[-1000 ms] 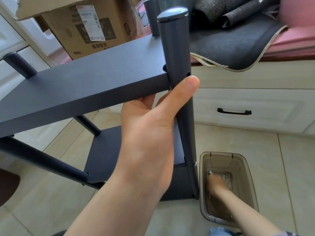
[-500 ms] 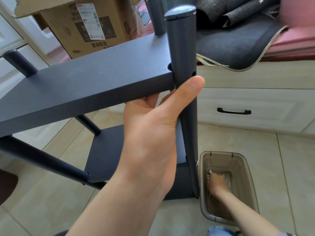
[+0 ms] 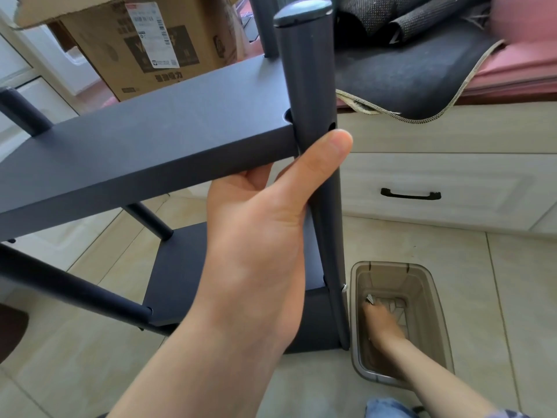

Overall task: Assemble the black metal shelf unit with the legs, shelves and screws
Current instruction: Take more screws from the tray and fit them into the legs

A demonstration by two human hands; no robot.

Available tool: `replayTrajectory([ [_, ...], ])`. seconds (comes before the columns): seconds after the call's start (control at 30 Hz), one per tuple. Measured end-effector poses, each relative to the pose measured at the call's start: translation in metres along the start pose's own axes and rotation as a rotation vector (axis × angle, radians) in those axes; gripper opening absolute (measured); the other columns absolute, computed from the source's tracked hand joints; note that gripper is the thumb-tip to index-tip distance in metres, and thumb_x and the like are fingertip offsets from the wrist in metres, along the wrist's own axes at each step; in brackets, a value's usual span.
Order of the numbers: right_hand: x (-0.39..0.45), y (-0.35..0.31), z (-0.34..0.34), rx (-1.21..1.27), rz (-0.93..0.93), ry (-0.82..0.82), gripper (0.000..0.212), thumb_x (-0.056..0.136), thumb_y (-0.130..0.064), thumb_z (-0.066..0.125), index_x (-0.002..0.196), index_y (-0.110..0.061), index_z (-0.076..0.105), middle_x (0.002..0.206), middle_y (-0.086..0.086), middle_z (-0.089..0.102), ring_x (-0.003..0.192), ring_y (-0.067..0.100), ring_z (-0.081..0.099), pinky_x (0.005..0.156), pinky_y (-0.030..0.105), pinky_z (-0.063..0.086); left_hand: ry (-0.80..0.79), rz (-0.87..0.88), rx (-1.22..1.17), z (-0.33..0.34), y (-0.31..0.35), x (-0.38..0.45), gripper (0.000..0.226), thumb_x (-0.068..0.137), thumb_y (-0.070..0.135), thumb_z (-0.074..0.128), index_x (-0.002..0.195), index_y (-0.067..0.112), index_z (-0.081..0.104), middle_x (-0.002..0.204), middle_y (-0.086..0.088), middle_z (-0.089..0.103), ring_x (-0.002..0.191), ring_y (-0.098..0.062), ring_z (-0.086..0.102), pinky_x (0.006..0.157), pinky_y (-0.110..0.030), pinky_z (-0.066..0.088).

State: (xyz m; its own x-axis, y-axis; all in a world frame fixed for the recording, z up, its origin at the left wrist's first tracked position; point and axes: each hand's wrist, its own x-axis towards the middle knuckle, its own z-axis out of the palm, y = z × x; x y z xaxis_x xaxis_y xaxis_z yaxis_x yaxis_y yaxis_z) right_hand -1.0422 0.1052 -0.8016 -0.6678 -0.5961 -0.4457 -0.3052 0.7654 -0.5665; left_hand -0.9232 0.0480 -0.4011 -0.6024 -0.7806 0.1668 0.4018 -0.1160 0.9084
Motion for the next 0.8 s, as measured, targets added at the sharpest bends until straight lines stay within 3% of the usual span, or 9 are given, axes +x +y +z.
replayTrajectory([
  [0.17, 0.003, -0.002, 0.002, 0.067, 0.115, -0.042, 0.035, 0.102, -0.018, 0.029, 0.088, -0.017, 0.061, 0.102, 0.013, 0.066, 0.084, 0.022, 0.059, 0.084, 0.039, 0.05, 0.012, 0.007, 0.004, 0.002, -0.002, 0.0, 0.035, 0.061, 0.016, 0.075, 0.095, 0.01, 0.072, 0.098, -0.001, 0.076, 0.101, -0.012, 0.073, 0.095, -0.03, 0.056],
  [0.33, 0.001, -0.009, -0.007, -0.085, 0.112, -0.091, 0.027, 0.099, -0.002, 0.037, 0.118, -0.004, 0.057, 0.124, 0.016, 0.06, 0.114, 0.03, 0.059, 0.088, 0.03, 0.045, 0.027, 0.012, 0.033, 0.001, -0.005, 0.003, 0.037, 0.06, 0.018, 0.076, 0.095, 0.009, 0.071, 0.096, -0.001, 0.075, 0.099, -0.013, 0.074, 0.096, -0.033, 0.057],
  [0.4, 0.001, -0.01, -0.013, -0.102, 0.137, -0.098, 0.021, 0.099, -0.001, 0.042, 0.113, -0.003, 0.057, 0.12, 0.015, 0.061, 0.109, 0.028, 0.06, 0.077, 0.026, 0.042, 0.02, 0.017, 0.026, -0.001, -0.005, 0.002, 0.04, 0.061, 0.016, 0.077, 0.1, 0.01, 0.07, 0.098, -0.001, 0.075, 0.101, -0.014, 0.073, 0.098, -0.036, 0.056],
  [0.5, -0.005, -0.012, -0.029, -0.066, 0.163, -0.09, 0.021, 0.099, -0.005, 0.046, 0.08, -0.014, 0.05, 0.093, 0.006, 0.058, 0.083, 0.02, 0.054, 0.063, 0.022, 0.038, 0.004, 0.008, -0.013, 0.0, -0.004, 0.001, 0.049, 0.064, 0.014, 0.077, 0.112, 0.009, 0.069, 0.106, -0.002, 0.075, 0.105, -0.014, 0.072, 0.099, -0.033, 0.055],
  [0.57, -0.014, -0.014, -0.043, -0.046, 0.156, -0.092, 0.016, 0.099, -0.008, 0.05, 0.084, -0.011, 0.052, 0.084, 0.003, 0.053, 0.075, 0.014, 0.05, 0.06, 0.019, 0.037, -0.014, 0.006, -0.027, -0.002, -0.004, 0.001, 0.043, 0.065, 0.013, 0.08, 0.107, 0.008, 0.069, 0.095, 0.0, 0.075, 0.1, -0.013, 0.072, 0.097, -0.03, 0.055],
  [0.67, -0.028, -0.019, -0.068, -0.102, 0.092, -0.079, 0.008, 0.093, -0.016, 0.065, 0.093, -0.007, 0.065, 0.089, 0.007, 0.064, 0.09, 0.021, 0.065, 0.069, 0.022, 0.04, -0.034, 0.007, -0.038, -0.002, -0.003, 0.002, 0.029, 0.065, 0.012, 0.083, 0.089, 0.012, 0.066, 0.07, 0.011, 0.064, 0.084, -0.009, 0.067, 0.089, -0.026, 0.052],
  [0.8, -0.066, -0.04, -0.115, -0.099, -0.03, -0.037, 0.021, 0.087, -0.023, 0.074, 0.097, -0.005, 0.072, 0.1, 0.012, 0.073, 0.096, 0.023, 0.068, 0.073, 0.024, 0.045, -0.03, -0.021, -0.085, 0.0, 0.001, -0.001, 0.033, 0.061, 0.015, 0.079, 0.093, 0.013, 0.07, 0.088, 0.004, 0.07, 0.093, -0.01, 0.069, 0.089, -0.023, 0.053],
])
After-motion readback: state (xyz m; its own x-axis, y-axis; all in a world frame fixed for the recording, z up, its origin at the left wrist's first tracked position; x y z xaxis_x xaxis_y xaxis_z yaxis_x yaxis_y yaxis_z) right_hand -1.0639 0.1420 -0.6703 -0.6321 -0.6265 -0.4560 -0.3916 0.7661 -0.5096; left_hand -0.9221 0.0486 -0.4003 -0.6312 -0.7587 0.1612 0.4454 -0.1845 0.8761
